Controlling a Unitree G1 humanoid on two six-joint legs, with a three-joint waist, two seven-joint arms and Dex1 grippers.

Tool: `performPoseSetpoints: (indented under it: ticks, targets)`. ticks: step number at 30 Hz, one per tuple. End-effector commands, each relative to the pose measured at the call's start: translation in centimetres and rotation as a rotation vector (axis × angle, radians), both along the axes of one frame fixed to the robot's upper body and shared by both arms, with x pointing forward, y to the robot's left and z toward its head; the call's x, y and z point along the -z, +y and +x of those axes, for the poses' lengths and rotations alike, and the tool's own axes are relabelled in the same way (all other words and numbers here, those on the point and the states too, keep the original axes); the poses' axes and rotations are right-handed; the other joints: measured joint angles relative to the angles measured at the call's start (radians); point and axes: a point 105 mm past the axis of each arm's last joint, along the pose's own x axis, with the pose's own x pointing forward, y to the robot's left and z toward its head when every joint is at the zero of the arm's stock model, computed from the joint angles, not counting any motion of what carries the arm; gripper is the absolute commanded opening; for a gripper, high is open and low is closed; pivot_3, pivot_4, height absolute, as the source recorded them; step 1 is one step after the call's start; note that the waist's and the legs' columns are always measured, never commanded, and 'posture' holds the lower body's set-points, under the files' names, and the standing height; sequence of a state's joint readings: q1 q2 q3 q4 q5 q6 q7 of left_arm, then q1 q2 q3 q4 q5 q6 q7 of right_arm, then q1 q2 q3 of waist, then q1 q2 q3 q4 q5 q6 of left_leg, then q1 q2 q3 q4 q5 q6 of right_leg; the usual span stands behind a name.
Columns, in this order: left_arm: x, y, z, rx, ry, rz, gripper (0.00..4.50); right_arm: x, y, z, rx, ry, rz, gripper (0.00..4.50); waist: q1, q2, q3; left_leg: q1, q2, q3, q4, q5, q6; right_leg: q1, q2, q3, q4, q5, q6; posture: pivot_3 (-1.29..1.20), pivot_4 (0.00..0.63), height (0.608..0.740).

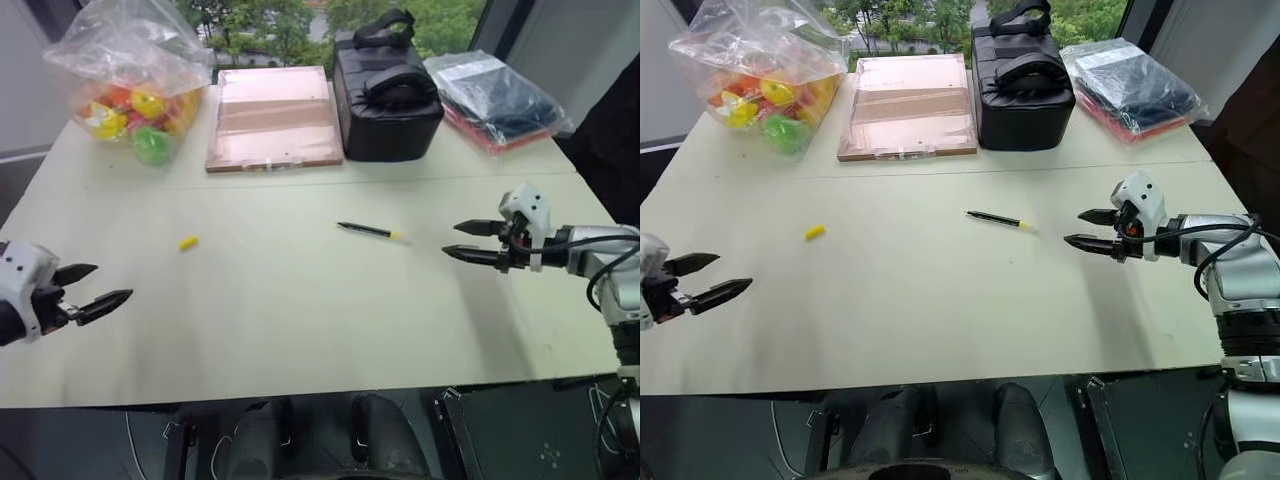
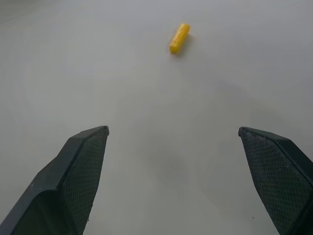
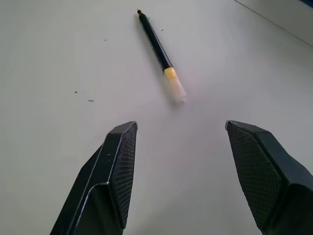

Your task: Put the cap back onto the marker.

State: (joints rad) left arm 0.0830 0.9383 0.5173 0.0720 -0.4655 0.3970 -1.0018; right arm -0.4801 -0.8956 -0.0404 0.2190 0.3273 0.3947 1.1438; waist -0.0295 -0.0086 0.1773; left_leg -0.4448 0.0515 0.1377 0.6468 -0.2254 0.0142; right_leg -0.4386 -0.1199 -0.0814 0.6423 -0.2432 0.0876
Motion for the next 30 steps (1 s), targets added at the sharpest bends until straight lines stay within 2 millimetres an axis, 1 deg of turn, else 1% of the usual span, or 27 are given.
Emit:
performPoseSetpoints:
  ticks: [1,3,9,17,30]
  targets:
    - [-0.5,-1.3,0.3,0.055,-0.034,0.053,4.46,-1.0,0.7,0.1,-0.028,-0.06,-0.027,2.98,0.002,0.0,0.0,0.0,0.0,0.0,0.0,0.0,0.001,0.0,0.0,0.0,0.0,0.0,0.0,0.0,0.15,0.74]
    - [-0.4,-1.5,0.6,0.051,-0.061,0.072,4.46,-0.9,0.5,0.1,-0.02,-0.064,-0.022,2.98,0.009,0.0,0.0,0.0,0.0,0.0,0.0,0.0,0.001,0.0,0.0,0.0,0.0,0.0,0.0,0.0,0.15,0.74]
    - [-0.7,-2.0,0.8,0.055,-0.07,0.027,4.46,-0.7,0.2,0.4,0.012,-0.081,-0.023,2.98,0.014,0.0,0.0,0.0,0.0,0.0,0.001,0.0,0.001,0.001,0.0,0.0,0.0,0.0,0.0,0.0,0.15,0.74]
    - [-1.1,-1.8,1.6,0.051,-0.076,0.02,4.46,-0.9,0.3,0.9,0.032,-0.114,-0.032,2.98,0.014,0.0,0.0,0.0,0.0,0.0,0.002,0.0,0.001,0.001,0.0,-0.001,0.0,0.001,0.002,0.0,0.15,0.74]
    - [-1.0,-2.3,1.7,0.054,-0.088,0.008,4.46,-0.8,0.3,1.1,0.035,-0.131,-0.032,2.98,0.015,0.0,0.0,0.0,-0.001,0.0,0.002,0.0,0.002,0.002,0.001,-0.001,0.0,0.002,0.003,0.0,0.15,0.74]
